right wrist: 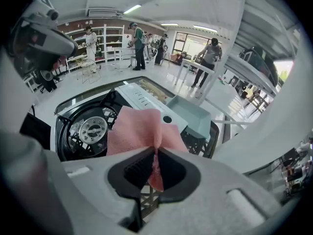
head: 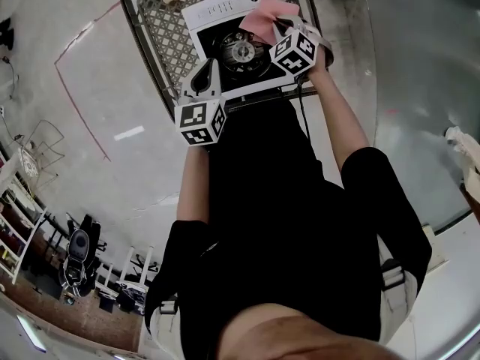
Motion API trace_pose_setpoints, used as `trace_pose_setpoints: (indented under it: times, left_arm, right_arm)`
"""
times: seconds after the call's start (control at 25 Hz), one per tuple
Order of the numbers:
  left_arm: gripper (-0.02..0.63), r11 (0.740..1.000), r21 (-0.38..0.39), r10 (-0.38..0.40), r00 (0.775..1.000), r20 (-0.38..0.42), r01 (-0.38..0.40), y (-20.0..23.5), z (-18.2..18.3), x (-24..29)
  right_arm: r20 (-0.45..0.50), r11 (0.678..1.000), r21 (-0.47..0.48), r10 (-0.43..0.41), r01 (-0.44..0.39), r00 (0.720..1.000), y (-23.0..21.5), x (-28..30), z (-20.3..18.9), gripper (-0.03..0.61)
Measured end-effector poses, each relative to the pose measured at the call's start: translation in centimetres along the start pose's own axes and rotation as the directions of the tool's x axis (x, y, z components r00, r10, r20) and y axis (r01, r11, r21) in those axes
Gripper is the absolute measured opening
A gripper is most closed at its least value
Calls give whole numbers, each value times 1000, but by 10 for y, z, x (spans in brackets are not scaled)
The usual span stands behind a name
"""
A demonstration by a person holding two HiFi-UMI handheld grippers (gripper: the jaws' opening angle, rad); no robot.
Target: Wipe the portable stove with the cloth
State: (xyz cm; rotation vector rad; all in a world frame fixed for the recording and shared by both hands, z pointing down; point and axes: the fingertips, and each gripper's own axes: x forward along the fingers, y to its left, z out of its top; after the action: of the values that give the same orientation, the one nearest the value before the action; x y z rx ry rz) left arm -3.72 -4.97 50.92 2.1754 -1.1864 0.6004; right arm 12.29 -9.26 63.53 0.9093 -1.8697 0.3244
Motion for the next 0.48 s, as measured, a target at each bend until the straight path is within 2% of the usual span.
trace_pose_setpoints:
  times: [0.48]
  left_arm:
    - [-1, 1000, 13, -10, 1000, -14, 10, -16, 2, 15]
  right_arm:
    - [-46, 999, 49, 15, -13, 999, -13, 4, -40, 23]
